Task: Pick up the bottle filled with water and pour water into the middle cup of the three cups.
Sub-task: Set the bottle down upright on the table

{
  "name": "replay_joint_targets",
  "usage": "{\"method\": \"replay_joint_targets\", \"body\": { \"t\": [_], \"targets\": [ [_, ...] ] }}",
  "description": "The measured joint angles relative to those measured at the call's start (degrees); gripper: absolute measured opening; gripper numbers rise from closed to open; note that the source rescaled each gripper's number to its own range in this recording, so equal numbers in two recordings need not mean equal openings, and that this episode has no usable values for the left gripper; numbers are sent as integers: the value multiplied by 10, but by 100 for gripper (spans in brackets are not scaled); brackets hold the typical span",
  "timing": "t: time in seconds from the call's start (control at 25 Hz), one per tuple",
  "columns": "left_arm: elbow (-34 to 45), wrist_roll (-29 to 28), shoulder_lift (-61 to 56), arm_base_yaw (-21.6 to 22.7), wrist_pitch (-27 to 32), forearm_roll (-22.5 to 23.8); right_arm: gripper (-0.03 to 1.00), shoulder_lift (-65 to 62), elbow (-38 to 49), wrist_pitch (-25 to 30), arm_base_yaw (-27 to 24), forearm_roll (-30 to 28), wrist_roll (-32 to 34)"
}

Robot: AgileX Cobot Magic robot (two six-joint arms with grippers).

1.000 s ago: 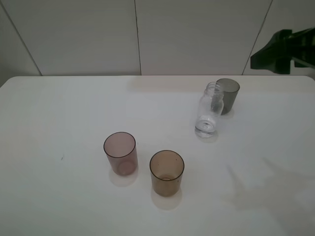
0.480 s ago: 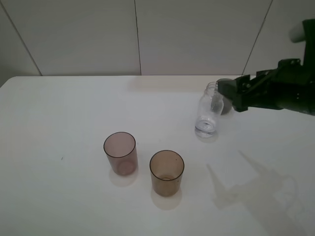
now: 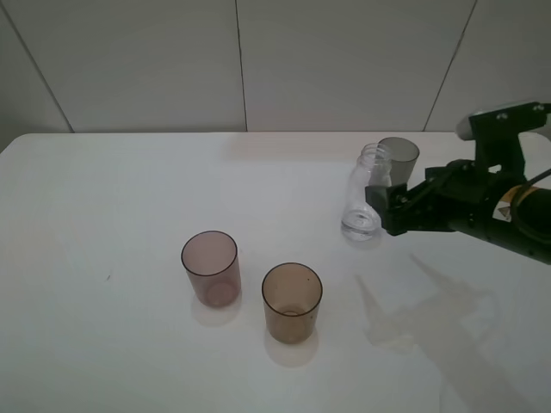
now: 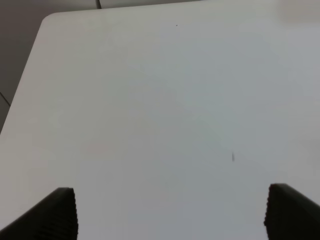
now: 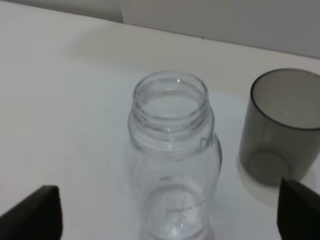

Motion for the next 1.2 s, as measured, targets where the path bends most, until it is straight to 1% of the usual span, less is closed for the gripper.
{"method": "replay_joint_targets", "body": {
  "t": [0.24,0.4,0.52,0.68,0.8,0.92,1.04,1.12,1.2],
  "targets": [
    [0,0,0,0,0,0,100,80,2,-91,0,-45,1],
    [0,0,0,0,0,0,100,123,1,-151,0,-48,2],
    [0,0,0,0,0,0,100,150,2,-182,0,-40,2],
    [0,0,0,0,0,0,100,184,2,-228,0,-3,2],
    [0,0,0,0,0,0,100,212,2,-266,0,20,24],
    [0,0,0,0,0,0,100,242,2,-313,0,19,62],
    [0,0,0,0,0,0,100,270,2,-362,0,15,79],
    [0,0,0,0,0,0,100,289,2,-382,0,15,82],
    [0,0,0,0,0,0,100,305,2,-390,0,17,83]
  ]
}}
